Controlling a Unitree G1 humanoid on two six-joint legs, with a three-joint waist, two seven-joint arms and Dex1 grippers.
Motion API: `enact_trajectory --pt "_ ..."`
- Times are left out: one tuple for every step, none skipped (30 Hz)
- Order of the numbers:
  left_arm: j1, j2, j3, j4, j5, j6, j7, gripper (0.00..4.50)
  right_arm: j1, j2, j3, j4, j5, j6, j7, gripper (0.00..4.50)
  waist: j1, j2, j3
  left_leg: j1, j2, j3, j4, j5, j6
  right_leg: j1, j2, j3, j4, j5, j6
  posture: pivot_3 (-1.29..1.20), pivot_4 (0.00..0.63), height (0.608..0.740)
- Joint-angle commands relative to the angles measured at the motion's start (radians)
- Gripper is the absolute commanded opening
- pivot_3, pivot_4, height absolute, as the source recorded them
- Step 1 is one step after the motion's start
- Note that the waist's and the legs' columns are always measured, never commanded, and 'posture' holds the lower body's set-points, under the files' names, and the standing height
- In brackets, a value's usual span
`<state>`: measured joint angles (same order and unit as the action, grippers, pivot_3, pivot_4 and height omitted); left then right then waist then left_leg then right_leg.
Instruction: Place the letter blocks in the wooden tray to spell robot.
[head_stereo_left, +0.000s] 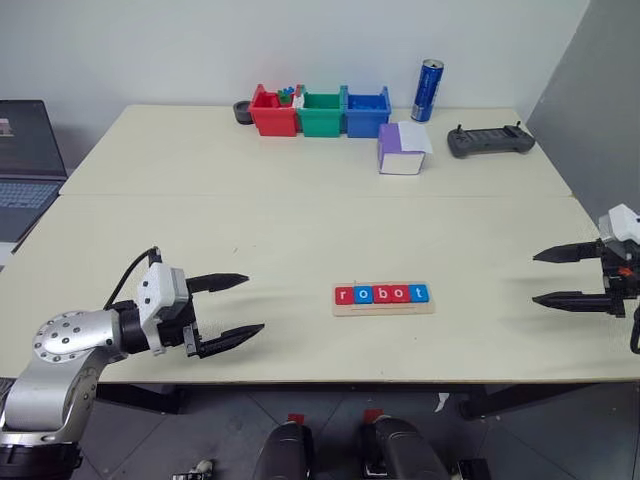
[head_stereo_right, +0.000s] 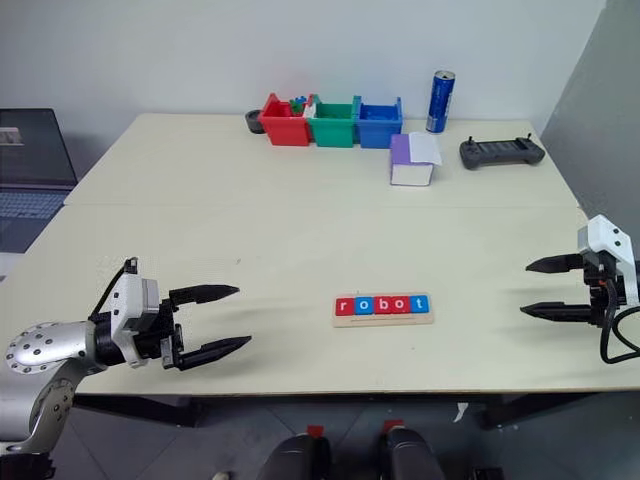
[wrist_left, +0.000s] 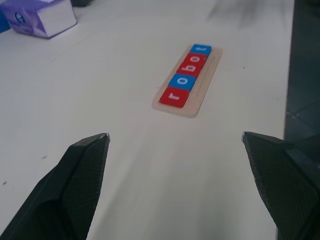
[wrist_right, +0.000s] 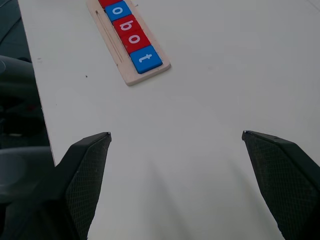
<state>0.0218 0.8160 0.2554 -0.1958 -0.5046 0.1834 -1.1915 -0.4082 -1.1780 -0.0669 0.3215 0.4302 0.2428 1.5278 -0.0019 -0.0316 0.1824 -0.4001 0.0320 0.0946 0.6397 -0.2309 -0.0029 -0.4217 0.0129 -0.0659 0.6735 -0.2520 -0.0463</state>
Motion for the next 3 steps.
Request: enact_trajectory --pt "-0.004 0.014 0.023 0.006 -0.001 -0.038 -0.02 4.5 -0.028 -0.002 -0.003 -0.001 0.014 -0.02 0.087 4.46 0.001 0.0 0.0 0.0 0.0 0.0 0.0 0.0 0.0 0.0 0.0 0.0 0.0 0.0 0.0 0.0 0.15 0.74" --pt "-0.002 0.015 0.022 0.007 -0.007 -0.041 -0.028 4.5 -0.035 0.0 0.0 -0.004 0.012 -0.016 0.086 4.46 0.002 0.0 0.0 0.0 0.0 0.0 0.0 0.0 0.0 0.0 0.0 0.0 -0.001 0.0 0.0 0.0 0.15 0.74" --pt "0.0 0.016 0.02 0.008 -0.011 -0.043 -0.035 4.5 -0.039 0.001 0.002 -0.005 0.011 -0.014 0.086 4.46 0.002 0.0 0.0 -0.001 0.0 0.0 0.0 0.0 0.0 0.0 0.0 0.0 -0.001 0.0 0.0 0.0 0.15 0.74"
